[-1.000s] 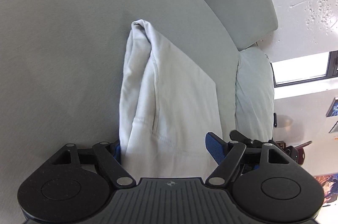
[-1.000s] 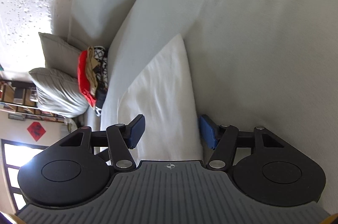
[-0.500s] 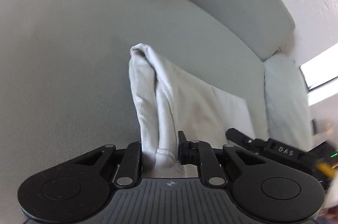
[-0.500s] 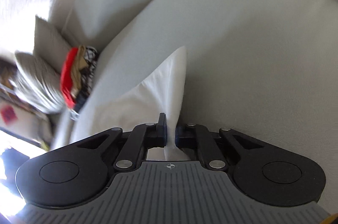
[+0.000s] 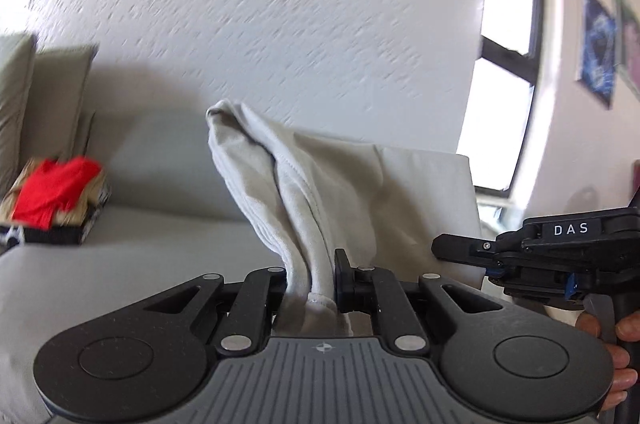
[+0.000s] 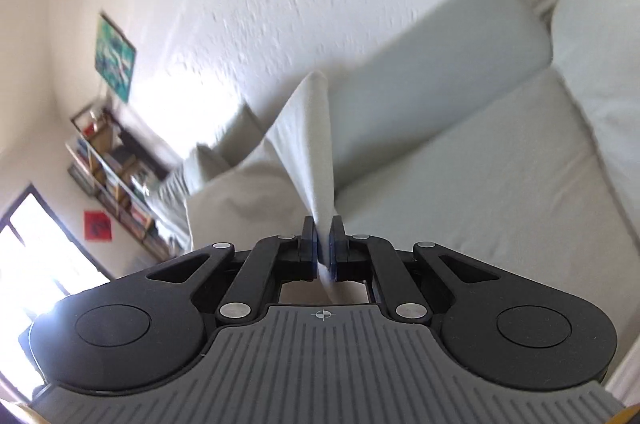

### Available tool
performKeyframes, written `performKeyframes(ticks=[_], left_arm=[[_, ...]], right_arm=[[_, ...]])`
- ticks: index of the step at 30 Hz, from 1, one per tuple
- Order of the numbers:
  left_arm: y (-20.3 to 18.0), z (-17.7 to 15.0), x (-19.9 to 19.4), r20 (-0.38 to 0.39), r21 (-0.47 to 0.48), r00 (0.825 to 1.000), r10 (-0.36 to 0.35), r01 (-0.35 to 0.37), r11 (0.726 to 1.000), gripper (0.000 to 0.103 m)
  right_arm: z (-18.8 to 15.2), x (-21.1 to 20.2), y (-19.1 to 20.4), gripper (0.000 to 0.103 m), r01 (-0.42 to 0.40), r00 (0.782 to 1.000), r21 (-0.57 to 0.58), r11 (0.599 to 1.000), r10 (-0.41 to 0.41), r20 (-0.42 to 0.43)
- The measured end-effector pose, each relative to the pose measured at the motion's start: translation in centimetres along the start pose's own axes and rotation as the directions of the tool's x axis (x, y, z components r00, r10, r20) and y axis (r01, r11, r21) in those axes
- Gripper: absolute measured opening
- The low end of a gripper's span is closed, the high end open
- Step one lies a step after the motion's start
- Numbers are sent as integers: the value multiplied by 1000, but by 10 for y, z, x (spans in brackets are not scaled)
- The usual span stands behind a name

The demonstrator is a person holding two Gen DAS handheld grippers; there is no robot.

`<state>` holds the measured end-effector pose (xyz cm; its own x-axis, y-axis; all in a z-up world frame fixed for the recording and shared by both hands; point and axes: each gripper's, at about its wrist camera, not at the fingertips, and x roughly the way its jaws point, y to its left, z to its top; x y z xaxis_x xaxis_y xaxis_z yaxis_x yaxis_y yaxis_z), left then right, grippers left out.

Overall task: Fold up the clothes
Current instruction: 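Lift the folded shirt with both grippers and carry it onto the sofa cushion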

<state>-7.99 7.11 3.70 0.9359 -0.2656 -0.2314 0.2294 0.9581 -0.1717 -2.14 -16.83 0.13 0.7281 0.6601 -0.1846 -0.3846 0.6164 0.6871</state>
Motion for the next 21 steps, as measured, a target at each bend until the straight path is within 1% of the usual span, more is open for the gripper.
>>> performKeyframes(ticks=[3,5,6,8,11,13,15,17,19,21], left_arm=[[-31,22,-11,55,24,993,-103,102,994,10],[-51,37,-14,86,34,979,-182,180,983,10],[-60,46,-14,101,37,968,-229,226,973,10],[-81,60,-11,125,39,939,-320,317,947,10],[-117,74,1,128,39,895,-428,427,904,10],[-144,74,17,97,32,871,-482,481,876,10],[-169,68,36,49,36,858,-511,510,860,10],[-194,59,60,-20,16,846,-533,533,846,10],[-209,45,83,-74,7,841,-536,538,843,10],[-223,30,106,-127,0,836,-534,539,842,10]], right_arm=[[20,-59,13,4,19,990,-28,999,-15,143],[34,-100,21,4,42,972,-41,998,-32,233],[41,-121,25,4,66,960,-52,997,-49,276],[55,-161,32,4,135,929,-75,988,-100,357],[72,-207,34,3,247,879,-89,965,-184,441],[79,-226,28,3,313,849,-77,947,-242,469],[85,-239,14,3,367,824,-41,929,-304,478],[88,-245,-9,3,416,801,6,909,-370,471],[89,-248,-31,3,456,783,44,889,-424,455],[93,-241,-56,3,473,780,75,878,-457,428]])
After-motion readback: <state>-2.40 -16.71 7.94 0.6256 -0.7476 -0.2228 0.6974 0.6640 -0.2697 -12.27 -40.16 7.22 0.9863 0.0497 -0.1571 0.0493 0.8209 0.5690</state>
